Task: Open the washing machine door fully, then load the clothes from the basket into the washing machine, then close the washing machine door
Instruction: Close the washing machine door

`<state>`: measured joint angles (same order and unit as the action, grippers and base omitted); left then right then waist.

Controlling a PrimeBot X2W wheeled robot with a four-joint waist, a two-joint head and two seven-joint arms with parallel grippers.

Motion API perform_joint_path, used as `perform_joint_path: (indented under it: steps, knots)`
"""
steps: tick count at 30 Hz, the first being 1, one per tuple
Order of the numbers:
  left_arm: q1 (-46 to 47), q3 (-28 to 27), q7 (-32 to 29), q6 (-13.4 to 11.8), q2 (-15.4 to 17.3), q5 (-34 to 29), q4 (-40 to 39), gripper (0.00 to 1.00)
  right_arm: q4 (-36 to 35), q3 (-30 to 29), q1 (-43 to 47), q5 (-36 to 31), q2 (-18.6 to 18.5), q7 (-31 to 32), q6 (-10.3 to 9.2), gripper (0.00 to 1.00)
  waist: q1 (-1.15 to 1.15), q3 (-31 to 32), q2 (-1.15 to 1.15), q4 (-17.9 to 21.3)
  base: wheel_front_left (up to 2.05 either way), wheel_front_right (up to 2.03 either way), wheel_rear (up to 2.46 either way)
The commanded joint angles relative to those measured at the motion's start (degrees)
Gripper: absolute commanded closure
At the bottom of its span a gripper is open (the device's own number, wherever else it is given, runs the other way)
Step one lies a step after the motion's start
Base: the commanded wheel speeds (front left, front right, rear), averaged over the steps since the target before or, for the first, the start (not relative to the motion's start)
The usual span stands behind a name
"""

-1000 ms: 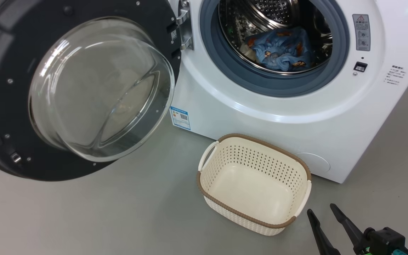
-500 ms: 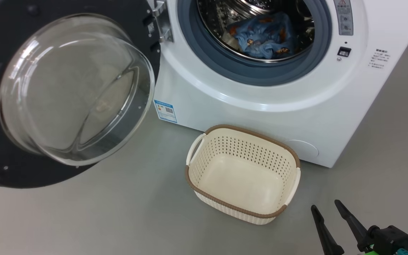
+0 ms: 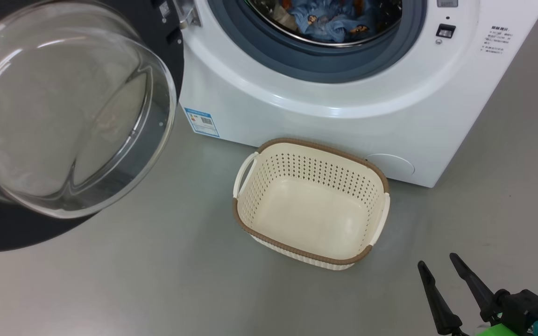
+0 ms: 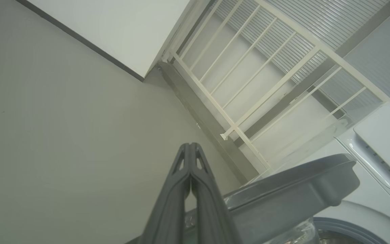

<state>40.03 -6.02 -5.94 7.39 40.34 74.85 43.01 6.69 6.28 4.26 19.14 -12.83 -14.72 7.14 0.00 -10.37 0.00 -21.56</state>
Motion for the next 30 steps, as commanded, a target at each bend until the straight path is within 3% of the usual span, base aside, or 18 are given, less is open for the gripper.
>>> perform_joint_path:
  steps: [1, 7, 17, 30]
  knots:
    - [2.55, -1.45, -2.25, 0.1, 4.84, 1.84, 0.05, 1.0, -1.63, 0.99, -1.5, -0.75, -0.83, -0.28, 0.35, 0.0, 0.0, -0.86, 0.0, 0.42, 0.0, 0.0, 0.0]
    - [3.19, 1.02, -12.5, 0.1, 5.18, 6.37, 2.44, 1.0, -1.66, 1.28, -1.43, -0.95, -0.25, -0.28, 0.35, 0.0, 0.0, -0.99, 0.0, 0.96, 0.0, 0.0, 0.0]
    - [1.95, 3.76, -21.22, 0.1, 5.28, 9.26, 2.87, 1.0, -1.56, 1.43, -1.26, -0.74, 0.56, -0.28, 0.35, 0.0, 0.0, -0.02, 0.0, 1.54, 0.0, 0.0, 0.0]
    - [-2.23, 7.87, -29.97, 0.1, 4.81, 11.47, -6.47, 1.0, -1.38, 1.02, -0.67, -0.67, 1.46, -0.28, 0.35, 0.0, 0.0, 1.66, 0.0, 0.71, 0.0, 0.0, 0.0]
